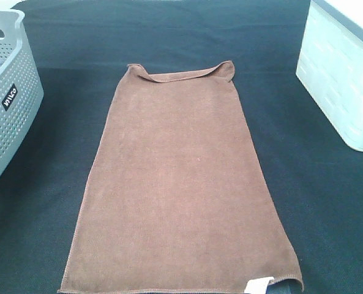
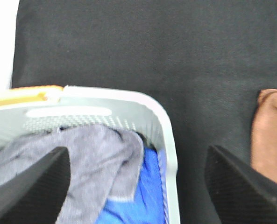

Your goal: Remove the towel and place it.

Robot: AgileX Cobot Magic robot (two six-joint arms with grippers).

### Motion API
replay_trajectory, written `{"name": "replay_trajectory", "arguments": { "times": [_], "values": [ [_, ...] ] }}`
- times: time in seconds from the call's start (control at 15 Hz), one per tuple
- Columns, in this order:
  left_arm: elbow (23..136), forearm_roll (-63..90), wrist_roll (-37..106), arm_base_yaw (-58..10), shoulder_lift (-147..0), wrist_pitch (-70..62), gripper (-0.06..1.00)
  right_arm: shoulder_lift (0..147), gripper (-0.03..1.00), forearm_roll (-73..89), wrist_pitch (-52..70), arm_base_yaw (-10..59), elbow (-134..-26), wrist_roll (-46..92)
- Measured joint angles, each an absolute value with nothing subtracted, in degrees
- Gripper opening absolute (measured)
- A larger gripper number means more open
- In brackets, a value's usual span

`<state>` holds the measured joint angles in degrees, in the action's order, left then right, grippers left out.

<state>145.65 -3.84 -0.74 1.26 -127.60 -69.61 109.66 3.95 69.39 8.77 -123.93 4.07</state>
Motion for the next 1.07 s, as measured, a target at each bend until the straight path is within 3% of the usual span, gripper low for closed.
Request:
{"name": "replay_trajectory", "arguments": {
  "times": [0.53, 0.87, 1.07],
  "values": [
    [96.8, -0.9, 0.0, 2.3, -86.7, -67.1, 0.73, 64.7, 0.77, 4.5, 69.9, 8.8, -74.4, -0.6],
    [65.6, -2.1, -0.3, 2.3, -54.1, -60.8, 0.73, 35.6, 0.77, 4.5, 70.0, 8.8, -54.0, -4.8],
    [54.8, -5.0, 0.0, 2.3, -37.8, -59.4, 0.73, 22.3, 0.77, 3.0, 70.1, 8.8, -47.4, -5.3]
  ]
}}
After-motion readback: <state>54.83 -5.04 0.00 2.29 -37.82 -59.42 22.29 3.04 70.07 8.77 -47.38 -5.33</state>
